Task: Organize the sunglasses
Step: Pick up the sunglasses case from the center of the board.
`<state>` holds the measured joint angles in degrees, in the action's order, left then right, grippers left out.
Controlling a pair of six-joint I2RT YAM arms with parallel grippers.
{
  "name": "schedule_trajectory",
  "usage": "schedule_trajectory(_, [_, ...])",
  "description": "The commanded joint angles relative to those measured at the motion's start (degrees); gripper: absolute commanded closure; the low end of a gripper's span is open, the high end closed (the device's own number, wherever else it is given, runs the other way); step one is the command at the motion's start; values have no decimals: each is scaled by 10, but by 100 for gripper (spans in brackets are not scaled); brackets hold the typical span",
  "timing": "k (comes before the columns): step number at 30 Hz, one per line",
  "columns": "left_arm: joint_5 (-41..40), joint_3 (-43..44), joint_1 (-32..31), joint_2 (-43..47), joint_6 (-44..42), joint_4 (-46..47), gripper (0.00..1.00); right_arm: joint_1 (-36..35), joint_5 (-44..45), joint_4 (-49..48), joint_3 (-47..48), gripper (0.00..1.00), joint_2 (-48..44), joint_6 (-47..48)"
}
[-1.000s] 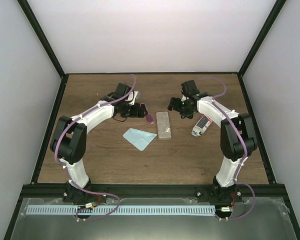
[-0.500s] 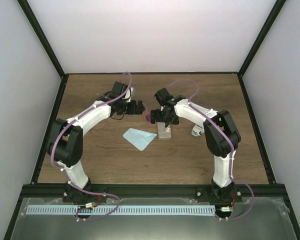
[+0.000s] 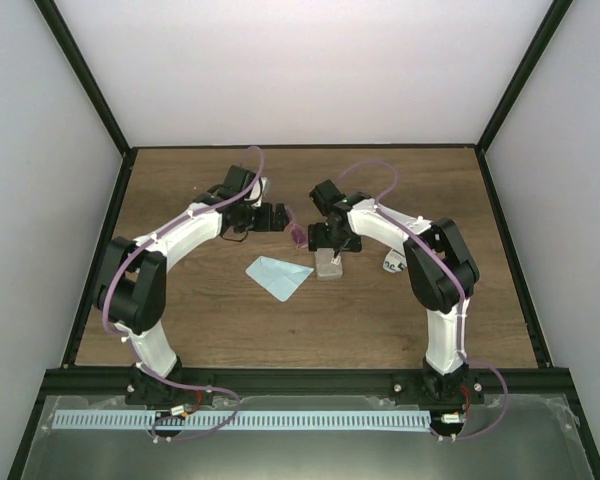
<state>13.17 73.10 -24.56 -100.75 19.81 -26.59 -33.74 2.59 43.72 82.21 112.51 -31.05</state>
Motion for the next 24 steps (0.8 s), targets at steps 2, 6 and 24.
schedule_trajectory(2, [10, -12, 3, 10, 5, 8, 0, 0, 16, 13, -9, 7, 5, 0])
schedule_trajectory(6, [15, -13, 3, 9, 5, 9, 0, 0, 14, 5, -16, 1, -4, 3])
schedule_trajectory(24, [30, -11, 3, 9, 5, 12, 0, 0, 7, 2, -15, 37, -24, -16])
